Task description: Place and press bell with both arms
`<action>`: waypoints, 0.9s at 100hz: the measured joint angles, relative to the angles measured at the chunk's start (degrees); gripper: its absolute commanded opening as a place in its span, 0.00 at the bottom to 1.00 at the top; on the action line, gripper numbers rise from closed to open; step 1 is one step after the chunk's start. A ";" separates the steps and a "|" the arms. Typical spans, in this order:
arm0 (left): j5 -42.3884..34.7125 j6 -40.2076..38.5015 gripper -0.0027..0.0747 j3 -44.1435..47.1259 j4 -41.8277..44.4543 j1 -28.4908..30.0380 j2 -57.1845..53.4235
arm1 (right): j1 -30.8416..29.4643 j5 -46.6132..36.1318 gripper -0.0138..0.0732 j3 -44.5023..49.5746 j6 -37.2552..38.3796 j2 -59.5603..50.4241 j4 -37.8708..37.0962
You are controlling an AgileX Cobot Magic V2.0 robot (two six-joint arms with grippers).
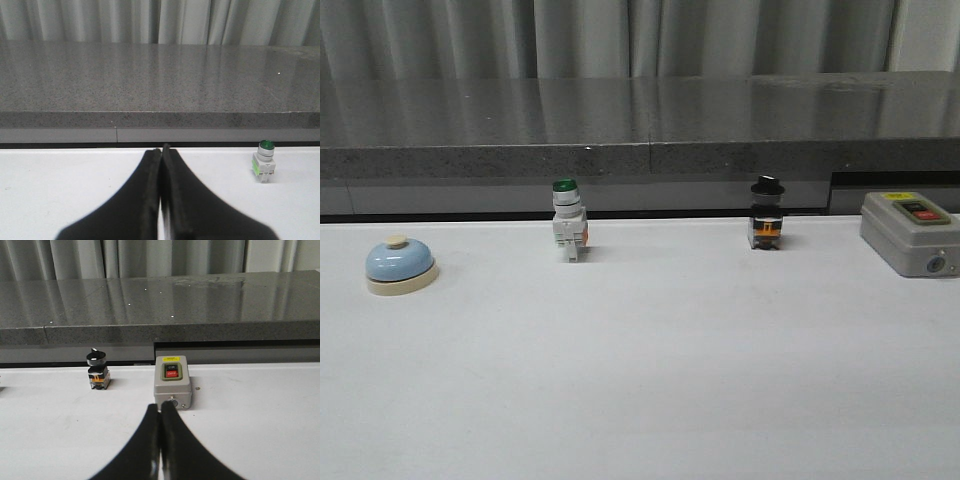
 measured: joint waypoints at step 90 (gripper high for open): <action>11.87 0.00 0.79 -32.97 -0.12 -5.60 58.30 | 0.00 0.00 0.09 0.00 0.00 0.00 0.00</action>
